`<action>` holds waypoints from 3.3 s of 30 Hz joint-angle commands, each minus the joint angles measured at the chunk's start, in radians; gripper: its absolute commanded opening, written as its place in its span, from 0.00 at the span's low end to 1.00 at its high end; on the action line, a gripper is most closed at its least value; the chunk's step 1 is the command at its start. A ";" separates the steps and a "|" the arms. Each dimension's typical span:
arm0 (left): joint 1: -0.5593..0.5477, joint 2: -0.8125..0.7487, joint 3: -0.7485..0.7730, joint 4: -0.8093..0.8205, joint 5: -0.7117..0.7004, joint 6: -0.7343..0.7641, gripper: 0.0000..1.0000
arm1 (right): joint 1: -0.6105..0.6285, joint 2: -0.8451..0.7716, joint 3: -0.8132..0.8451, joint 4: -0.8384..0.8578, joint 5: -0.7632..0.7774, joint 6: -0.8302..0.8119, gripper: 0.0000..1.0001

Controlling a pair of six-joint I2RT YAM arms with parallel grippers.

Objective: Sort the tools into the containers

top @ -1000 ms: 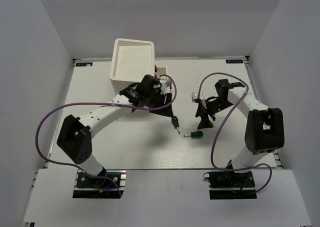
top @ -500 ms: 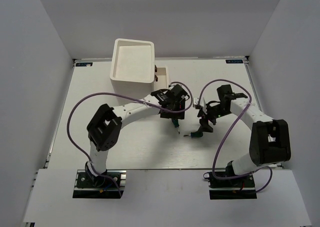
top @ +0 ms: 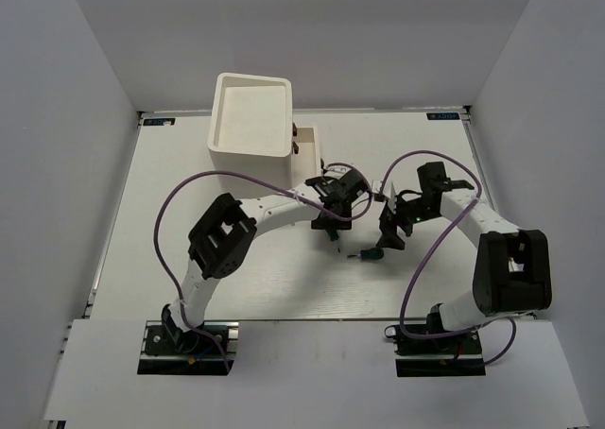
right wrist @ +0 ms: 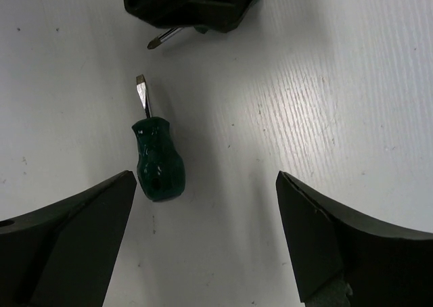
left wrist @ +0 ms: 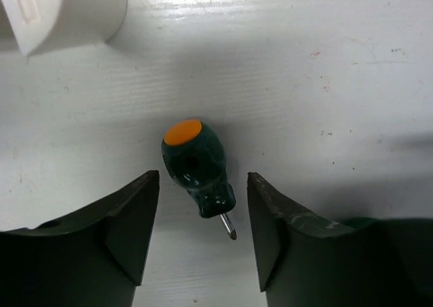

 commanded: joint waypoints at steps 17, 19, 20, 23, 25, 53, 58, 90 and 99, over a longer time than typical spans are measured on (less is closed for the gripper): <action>-0.013 0.085 0.049 -0.022 -0.019 -0.010 0.57 | -0.011 -0.105 -0.011 -0.036 -0.104 -0.027 0.90; -0.013 0.095 0.049 -0.022 -0.010 0.000 0.53 | -0.016 -0.107 -0.008 -0.036 -0.107 -0.020 0.90; -0.013 0.095 0.058 -0.022 -0.009 0.000 0.47 | -0.013 -0.113 -0.008 -0.039 -0.109 -0.020 0.90; -0.013 0.082 0.100 -0.022 -0.009 0.021 0.19 | -0.021 -0.114 -0.006 -0.047 -0.110 -0.025 0.90; -0.013 0.068 0.141 -0.045 -0.020 0.047 0.12 | -0.025 -0.116 -0.005 -0.061 -0.107 -0.033 0.90; 0.223 0.165 0.646 -0.227 -0.279 0.397 0.39 | -0.044 -0.055 0.048 -0.193 -0.098 -0.152 0.78; 0.223 0.179 0.664 -0.218 -0.270 0.408 0.51 | -0.044 -0.025 0.067 -0.248 -0.117 -0.217 0.79; 0.284 -0.600 0.124 -0.094 -0.456 0.396 0.49 | 0.170 0.114 -0.109 0.151 0.268 -0.128 0.14; 0.705 -0.806 -0.384 0.004 -0.058 0.171 0.45 | 0.168 0.128 0.252 0.028 0.118 0.300 0.00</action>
